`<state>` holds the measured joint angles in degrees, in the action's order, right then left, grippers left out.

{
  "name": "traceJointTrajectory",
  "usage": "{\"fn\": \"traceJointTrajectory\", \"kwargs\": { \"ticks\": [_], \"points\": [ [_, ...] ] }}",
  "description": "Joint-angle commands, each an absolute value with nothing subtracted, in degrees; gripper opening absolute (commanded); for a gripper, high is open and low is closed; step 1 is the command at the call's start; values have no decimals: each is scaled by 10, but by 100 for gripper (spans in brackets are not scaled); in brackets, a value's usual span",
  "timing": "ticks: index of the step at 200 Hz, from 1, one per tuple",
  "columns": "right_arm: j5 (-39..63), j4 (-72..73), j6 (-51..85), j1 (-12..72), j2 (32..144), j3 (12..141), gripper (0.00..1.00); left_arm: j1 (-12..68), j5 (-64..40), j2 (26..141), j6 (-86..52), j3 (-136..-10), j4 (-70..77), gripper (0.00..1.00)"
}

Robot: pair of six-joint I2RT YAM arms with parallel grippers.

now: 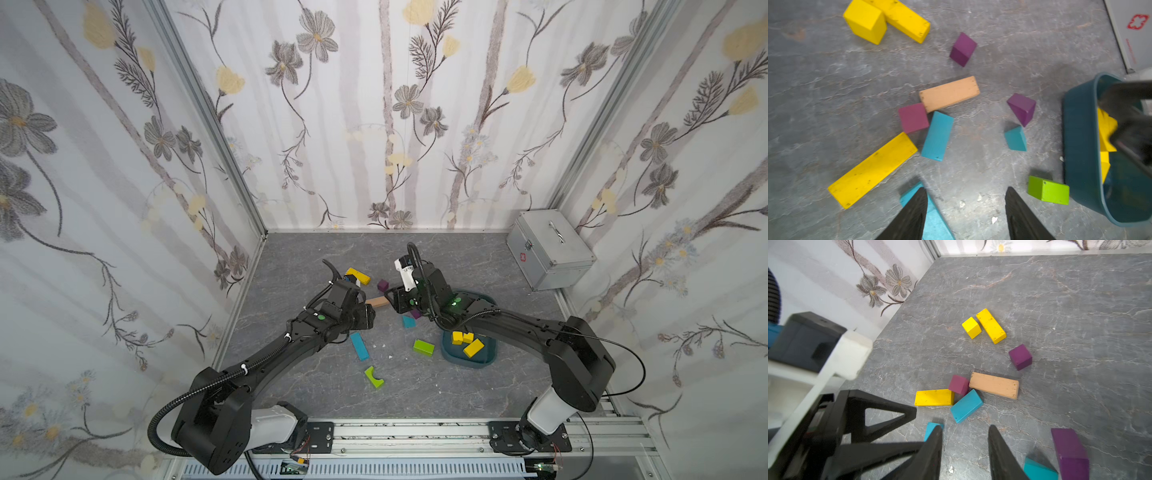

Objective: Pick out the yellow building blocks
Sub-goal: Pick up the building block from the center of the board.

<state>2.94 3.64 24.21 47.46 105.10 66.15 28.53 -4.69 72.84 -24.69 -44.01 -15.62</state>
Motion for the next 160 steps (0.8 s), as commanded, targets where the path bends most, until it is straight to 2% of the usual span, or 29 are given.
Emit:
{"fn": "traceJointTrajectory", "kwargs": {
  "ticks": [1, 86, 160],
  "points": [
    [59, 47, 241, 484, 1067, 684, 40, 263, -39, 729, -258, -433, -139, 61],
    [114, 11, 249, 514, 1149, 767, 38, 191, -30, 777, -245, -435, -124, 62],
    [123, -11, 249, 515, 1165, 780, 38, 180, -27, 866, -231, -464, -119, 62]
  ]
}}
